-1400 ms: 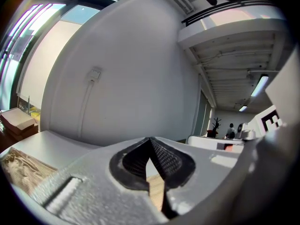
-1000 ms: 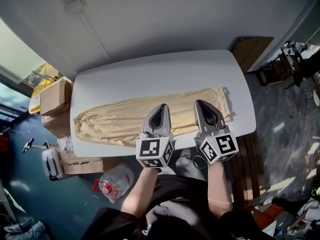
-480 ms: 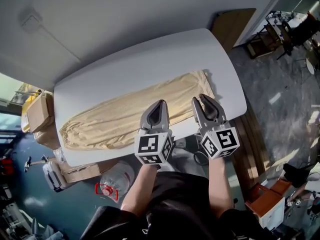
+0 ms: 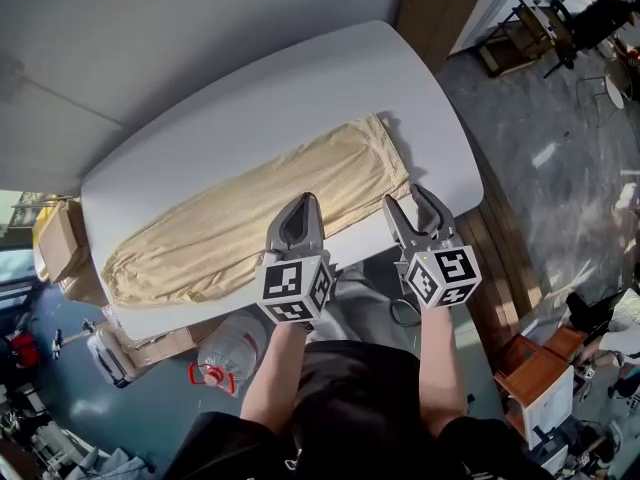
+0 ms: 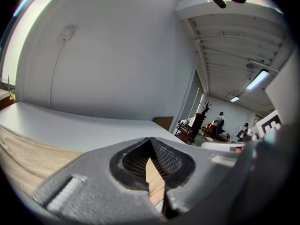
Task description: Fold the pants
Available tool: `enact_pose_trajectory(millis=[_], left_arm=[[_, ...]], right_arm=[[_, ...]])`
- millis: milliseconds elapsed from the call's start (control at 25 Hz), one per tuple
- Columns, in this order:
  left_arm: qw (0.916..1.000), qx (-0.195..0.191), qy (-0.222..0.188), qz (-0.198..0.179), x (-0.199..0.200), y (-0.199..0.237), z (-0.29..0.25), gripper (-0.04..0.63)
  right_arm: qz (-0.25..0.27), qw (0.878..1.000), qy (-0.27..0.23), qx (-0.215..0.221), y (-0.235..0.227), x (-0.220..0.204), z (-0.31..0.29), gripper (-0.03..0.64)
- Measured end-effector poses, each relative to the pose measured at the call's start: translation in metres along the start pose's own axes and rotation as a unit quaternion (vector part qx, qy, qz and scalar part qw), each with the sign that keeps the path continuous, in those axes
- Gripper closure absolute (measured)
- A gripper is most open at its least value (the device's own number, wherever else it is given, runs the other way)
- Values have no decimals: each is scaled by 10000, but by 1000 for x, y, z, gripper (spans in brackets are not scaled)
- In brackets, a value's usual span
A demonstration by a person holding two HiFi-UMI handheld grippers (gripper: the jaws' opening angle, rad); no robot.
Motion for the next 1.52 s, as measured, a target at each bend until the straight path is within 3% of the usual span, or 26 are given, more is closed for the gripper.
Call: enact_pose_trajectory(millis=[280, 880, 1160, 1320, 1520], left_arm=[[9993, -17, 365, 80, -24, -12, -37, 592], [9950, 161, 937, 296, -63, -15, -88, 592], [9948, 207, 937, 353, -61, -12, -88, 592], [9948, 257, 909, 373, -60, -6, -81, 592], [9953, 324, 816, 405, -55, 1, -70, 592]], right_arm=[[-352, 9962, 739, -287, -48, -35, -23, 348], [-694, 9780, 1950, -242, -94, -74, -90, 329], [-354, 9664, 2512, -421, -94, -75, -101, 456], [-410, 9654, 2555, -319, -86, -75, -103, 536], [-475, 9689, 2413, -255, -82, -69, -98, 551]])
Point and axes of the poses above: the fingertips, and each gripper's own axes: z backward along the fingers, y to its left, x out of its top, the point moved 6 cm from there along z, backward along the fingers, and after that the axes turned 14 degrees about y, right-handed, at the moved point
